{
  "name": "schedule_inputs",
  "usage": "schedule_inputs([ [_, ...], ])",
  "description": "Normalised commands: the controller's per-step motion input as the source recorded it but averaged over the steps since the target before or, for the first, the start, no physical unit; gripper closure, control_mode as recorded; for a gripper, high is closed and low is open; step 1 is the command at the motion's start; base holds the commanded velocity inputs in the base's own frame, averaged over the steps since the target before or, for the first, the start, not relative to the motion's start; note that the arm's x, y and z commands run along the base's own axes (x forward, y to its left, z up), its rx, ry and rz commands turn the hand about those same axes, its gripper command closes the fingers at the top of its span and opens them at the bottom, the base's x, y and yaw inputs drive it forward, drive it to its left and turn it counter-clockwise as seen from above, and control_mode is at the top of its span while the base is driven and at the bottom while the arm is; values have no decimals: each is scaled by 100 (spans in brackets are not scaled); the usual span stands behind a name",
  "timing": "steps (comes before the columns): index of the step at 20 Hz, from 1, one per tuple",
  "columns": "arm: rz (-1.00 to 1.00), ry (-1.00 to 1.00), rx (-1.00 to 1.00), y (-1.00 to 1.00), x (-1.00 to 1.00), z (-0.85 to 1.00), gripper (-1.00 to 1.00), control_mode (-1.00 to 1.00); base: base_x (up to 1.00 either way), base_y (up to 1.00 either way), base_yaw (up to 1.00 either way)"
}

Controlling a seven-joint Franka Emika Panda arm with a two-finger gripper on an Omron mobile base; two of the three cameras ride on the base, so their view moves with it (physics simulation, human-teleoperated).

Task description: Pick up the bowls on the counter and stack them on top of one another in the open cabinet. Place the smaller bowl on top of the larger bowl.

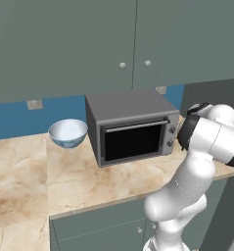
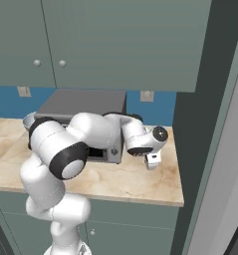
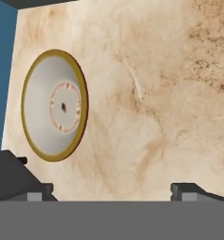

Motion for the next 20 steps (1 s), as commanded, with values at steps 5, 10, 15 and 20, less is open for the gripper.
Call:
schedule_inputs([
  [5,0,0,6,-6,20,-12,-100,-100,0,0,0],
  [10,0,0,5,-1,26,-10,-100,-100,0,0,0],
  [15,0,0,4,0,27,-12,-100,-100,0,0,0],
  [20,0,0,4,-2,21,-14,-100,-100,0,0,0],
])
